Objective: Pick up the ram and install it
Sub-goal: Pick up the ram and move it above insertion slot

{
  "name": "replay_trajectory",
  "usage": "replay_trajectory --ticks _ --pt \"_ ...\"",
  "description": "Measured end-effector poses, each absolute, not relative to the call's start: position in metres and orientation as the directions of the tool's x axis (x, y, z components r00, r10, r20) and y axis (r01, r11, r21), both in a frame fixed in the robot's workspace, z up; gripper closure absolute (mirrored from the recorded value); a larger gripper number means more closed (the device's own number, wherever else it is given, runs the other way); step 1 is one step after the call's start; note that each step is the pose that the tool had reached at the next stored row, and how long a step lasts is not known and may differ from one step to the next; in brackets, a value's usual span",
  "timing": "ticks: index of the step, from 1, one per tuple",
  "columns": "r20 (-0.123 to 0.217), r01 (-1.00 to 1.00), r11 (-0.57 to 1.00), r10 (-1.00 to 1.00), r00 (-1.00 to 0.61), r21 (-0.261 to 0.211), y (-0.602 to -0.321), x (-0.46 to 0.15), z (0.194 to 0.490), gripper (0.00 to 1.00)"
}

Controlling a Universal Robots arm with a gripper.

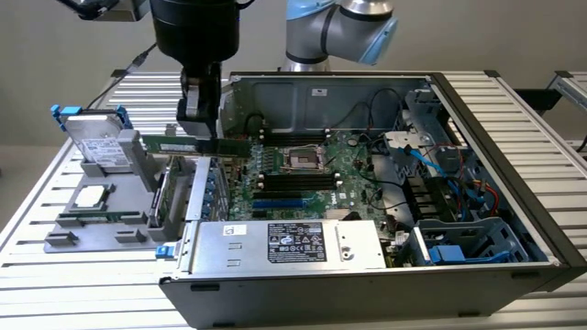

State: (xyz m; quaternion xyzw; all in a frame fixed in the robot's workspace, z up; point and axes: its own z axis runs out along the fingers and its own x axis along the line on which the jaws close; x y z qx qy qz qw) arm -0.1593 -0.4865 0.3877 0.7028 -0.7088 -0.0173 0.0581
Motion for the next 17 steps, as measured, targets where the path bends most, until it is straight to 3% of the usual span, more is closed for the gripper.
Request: replay_trajectory --ticks 17 --pt "0.058 -0.994 0.012 -0.998 -0.006 0.106 -0.463 -0.068 0.384 0.86"
